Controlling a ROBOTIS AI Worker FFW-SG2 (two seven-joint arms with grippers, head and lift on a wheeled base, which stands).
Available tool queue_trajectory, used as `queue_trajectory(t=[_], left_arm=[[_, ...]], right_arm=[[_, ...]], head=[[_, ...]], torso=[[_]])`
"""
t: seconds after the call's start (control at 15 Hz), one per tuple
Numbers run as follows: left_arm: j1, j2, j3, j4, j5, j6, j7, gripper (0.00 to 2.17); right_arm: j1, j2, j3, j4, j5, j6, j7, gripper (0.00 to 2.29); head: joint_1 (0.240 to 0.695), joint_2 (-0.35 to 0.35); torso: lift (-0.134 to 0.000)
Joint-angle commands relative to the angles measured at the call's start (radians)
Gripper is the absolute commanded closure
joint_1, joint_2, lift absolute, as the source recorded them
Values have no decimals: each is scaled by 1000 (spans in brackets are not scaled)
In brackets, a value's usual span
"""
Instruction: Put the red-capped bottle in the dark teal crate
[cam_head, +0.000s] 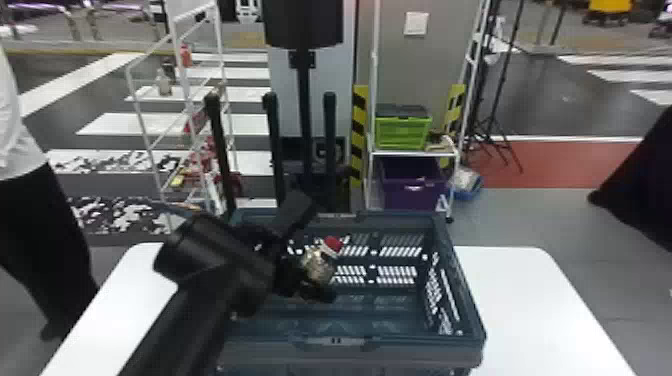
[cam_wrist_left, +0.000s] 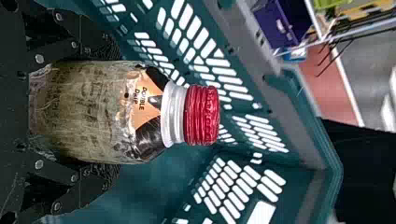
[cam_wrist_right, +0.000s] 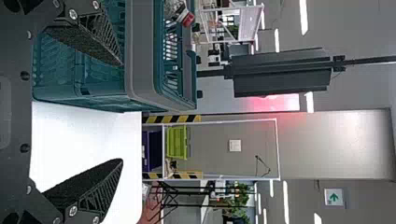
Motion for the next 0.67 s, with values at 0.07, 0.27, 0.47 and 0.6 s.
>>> queue_trajectory(t=[0.07, 0.27, 0.47, 0.6], left_arm=[[-59, -24, 13, 143, -173, -25, -10, 2145], [-105, -24, -7, 252, -209, -86, -45, 2145], [-107, -24, -7, 287, -258, -145, -45, 2145], [-104, -24, -8, 287, -270, -145, -51, 2142]], right_arm=[[2, 2, 0, 0, 0, -6, -1, 151], [4, 0, 0, 6, 0, -21, -10, 151], [4, 0, 2, 9, -3, -27, -10, 151], [2, 0, 2, 11, -5, -27, -10, 151]], head=[[499, 0], [499, 0], [499, 0], [499, 0]], torso=[[0], [0], [0], [0]])
